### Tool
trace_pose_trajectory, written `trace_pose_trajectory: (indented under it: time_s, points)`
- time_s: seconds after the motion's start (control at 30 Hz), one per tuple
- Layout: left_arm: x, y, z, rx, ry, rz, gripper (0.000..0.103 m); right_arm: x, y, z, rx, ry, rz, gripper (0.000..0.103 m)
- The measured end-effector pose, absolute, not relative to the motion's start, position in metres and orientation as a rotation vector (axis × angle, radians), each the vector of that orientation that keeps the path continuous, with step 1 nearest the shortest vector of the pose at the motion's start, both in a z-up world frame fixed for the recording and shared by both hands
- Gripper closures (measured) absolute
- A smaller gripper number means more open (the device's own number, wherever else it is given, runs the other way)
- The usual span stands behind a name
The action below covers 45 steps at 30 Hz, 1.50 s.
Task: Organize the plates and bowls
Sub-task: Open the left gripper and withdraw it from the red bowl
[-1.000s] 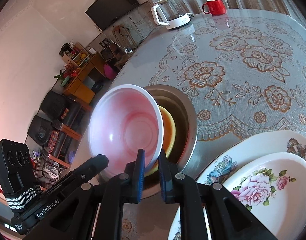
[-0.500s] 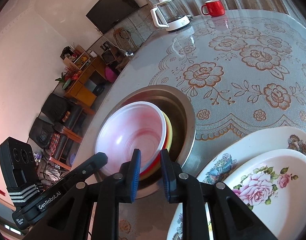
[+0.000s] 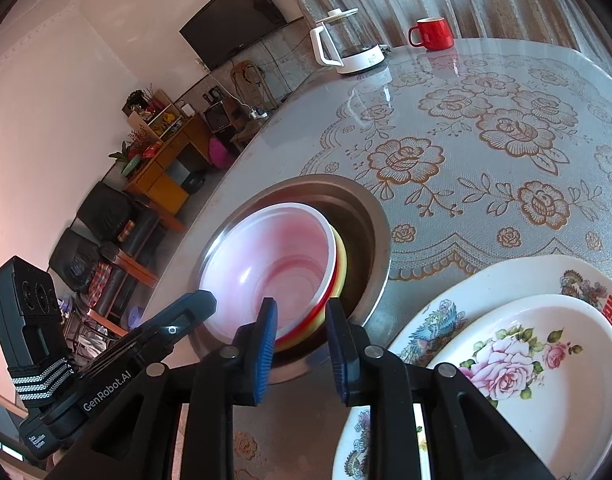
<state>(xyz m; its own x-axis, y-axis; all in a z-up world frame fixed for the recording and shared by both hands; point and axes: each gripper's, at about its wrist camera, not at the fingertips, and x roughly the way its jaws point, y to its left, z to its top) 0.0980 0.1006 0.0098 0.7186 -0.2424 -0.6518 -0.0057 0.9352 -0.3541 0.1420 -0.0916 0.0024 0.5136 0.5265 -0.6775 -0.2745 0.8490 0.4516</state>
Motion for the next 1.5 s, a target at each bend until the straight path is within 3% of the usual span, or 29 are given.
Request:
trace_pose_trajectory:
  time_s: [0.33, 0.47, 1.5]
  points:
    - [0.094, 0.102, 0.012, -0.346, 0.752, -0.125, 0.073, 0.133, -0.09, 0.005, 0.26, 0.893, 0.493, 0.074]
    - [0.09, 0.105, 0.014, -0.345, 0.747, -0.111, 0.065, 0.132, -0.094, 0.004, 0.26, 0.888, 0.496, 0.074]
    - [0.086, 0.132, 0.001, -0.324, 0.752, -0.047, 0.065, 0.141, -0.127, 0.009, 0.294, 0.879, 0.393, 0.071]
